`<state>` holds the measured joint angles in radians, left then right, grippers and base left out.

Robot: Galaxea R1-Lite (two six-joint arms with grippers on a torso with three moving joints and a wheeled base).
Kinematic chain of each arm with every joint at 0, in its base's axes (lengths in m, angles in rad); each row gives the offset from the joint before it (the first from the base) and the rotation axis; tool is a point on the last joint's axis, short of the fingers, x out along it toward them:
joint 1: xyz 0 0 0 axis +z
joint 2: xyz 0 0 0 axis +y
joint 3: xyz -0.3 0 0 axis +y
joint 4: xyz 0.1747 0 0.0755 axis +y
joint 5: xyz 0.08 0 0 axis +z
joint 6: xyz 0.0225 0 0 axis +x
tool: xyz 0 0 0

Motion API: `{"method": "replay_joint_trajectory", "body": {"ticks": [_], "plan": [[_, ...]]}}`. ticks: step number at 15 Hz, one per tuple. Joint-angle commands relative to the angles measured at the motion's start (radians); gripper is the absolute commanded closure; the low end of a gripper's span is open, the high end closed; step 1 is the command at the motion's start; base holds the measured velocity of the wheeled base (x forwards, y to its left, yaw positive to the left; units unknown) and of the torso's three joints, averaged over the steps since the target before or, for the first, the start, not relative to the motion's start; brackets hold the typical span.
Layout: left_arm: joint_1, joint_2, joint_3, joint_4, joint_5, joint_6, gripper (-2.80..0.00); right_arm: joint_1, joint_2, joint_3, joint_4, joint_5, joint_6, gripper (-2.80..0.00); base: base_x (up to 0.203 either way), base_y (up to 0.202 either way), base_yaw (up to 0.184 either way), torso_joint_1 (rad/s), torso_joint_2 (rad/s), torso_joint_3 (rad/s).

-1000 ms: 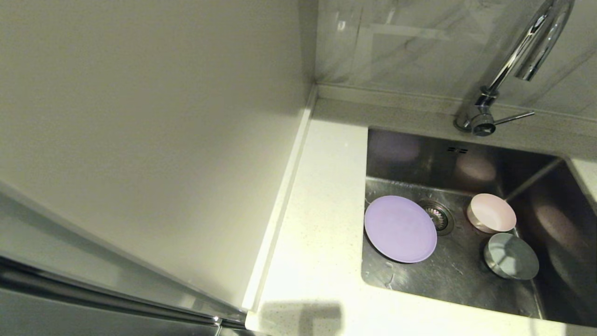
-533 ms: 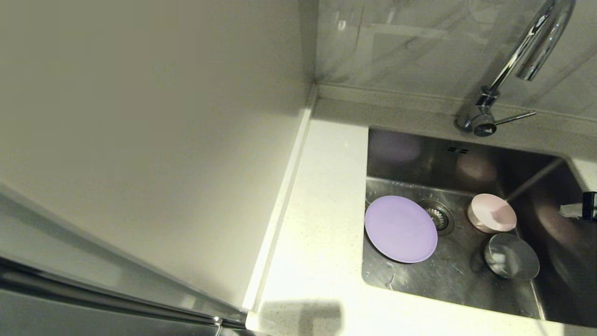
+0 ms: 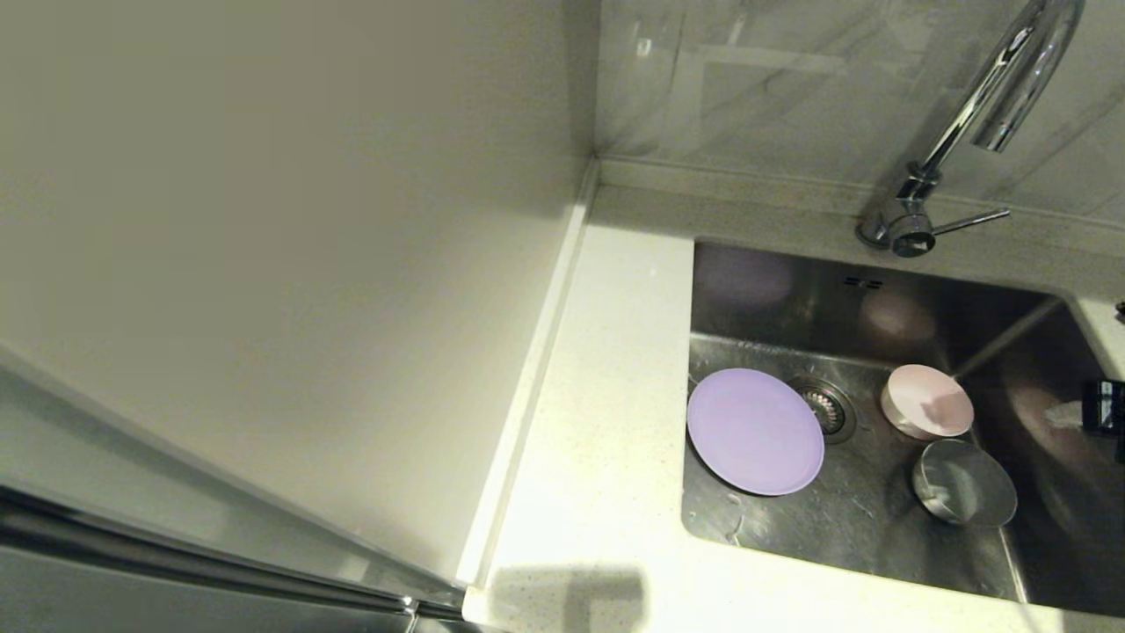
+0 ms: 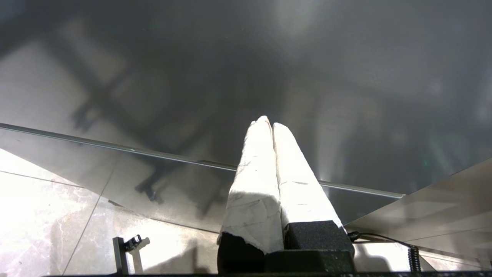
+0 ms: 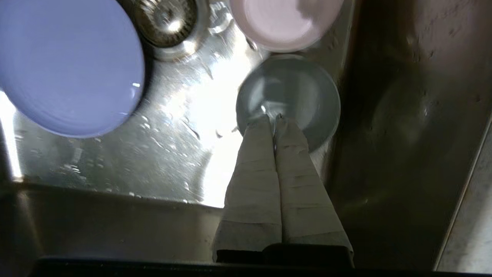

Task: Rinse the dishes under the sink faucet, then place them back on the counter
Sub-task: Put a bowl back to the table from the sink

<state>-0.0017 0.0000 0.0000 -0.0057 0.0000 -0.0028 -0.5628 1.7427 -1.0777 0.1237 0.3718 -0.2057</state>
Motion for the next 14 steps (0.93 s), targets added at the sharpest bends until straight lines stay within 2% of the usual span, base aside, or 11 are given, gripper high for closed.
{"method": "replay_joint_trajectory", "body": {"ticks": [1, 4, 7, 10, 14], "plan": [[0.000, 0.000, 0.003, 0.000, 0.000, 0.000, 0.00, 0.010, 0.007, 0.047, -0.051, -0.061, -0.057, -2.80, 0.000, 0.000, 0.000, 0.000, 0.00, 0.000], [0.000, 0.000, 0.003, 0.000, 0.000, 0.000, 0.00, 0.020, 0.019, 0.131, -0.240, -0.063, -0.101, -2.80, 0.000, 0.000, 0.000, 0.000, 0.00, 0.000], [0.000, 0.000, 0.003, 0.000, 0.000, 0.000, 0.00, 0.055, 0.029, 0.258, -0.367, 0.002, -0.196, -2.80, 0.000, 0.000, 0.000, 0.000, 0.00, 0.000], [0.000, 0.000, 0.002, 0.000, 0.000, 0.000, 0.00, 0.125, 0.061, 0.363, -0.534, 0.021, -0.275, -2.80, 0.000, 0.000, 0.000, 0.000, 0.00, 0.000], [0.000, 0.000, 0.003, 0.000, 0.000, 0.000, 0.00, 0.210, 0.145, 0.366, -0.672, 0.021, -0.328, -2.80, 0.000, 0.000, 0.000, 0.000, 0.00, 0.000]]}}
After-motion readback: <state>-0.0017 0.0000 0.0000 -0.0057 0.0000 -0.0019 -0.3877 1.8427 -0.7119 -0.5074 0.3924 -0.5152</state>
